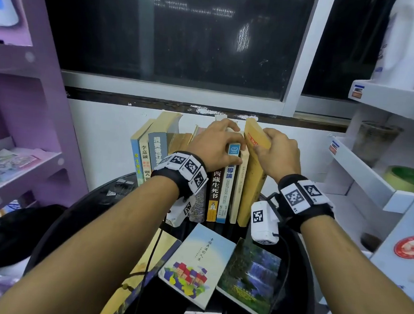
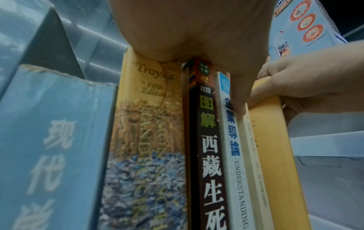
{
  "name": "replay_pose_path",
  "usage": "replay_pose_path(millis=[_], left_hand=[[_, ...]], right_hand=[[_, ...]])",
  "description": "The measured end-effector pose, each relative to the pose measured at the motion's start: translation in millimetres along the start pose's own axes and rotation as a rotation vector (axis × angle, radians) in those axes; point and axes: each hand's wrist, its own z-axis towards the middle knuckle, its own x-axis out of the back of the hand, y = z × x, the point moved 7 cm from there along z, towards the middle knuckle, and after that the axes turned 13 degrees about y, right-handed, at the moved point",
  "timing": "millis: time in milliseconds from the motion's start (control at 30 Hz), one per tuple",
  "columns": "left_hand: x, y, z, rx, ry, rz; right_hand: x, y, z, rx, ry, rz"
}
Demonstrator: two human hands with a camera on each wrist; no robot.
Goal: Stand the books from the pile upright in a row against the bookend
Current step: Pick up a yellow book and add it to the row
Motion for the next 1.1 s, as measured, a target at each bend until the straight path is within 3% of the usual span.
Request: replay_pose_path(millis=[567,733,1100], left_hand=[[-3.1,-8.8,1.2,0.041,-0.008,-0.046],[-2.0,-12.3,1.3,0.094,0.022,-0.037],[-5.6,-23.7,3.9,0.211,-0.066,0.036]], right_hand=[[-26.6,-8.4,6.5,-0.010,-0.070,0.044],[-30.6,-5.0,3.6,-0.050,-0.184,0.137],[-36.8,4.6,-1.5,-0.052,-0.542,0.184]])
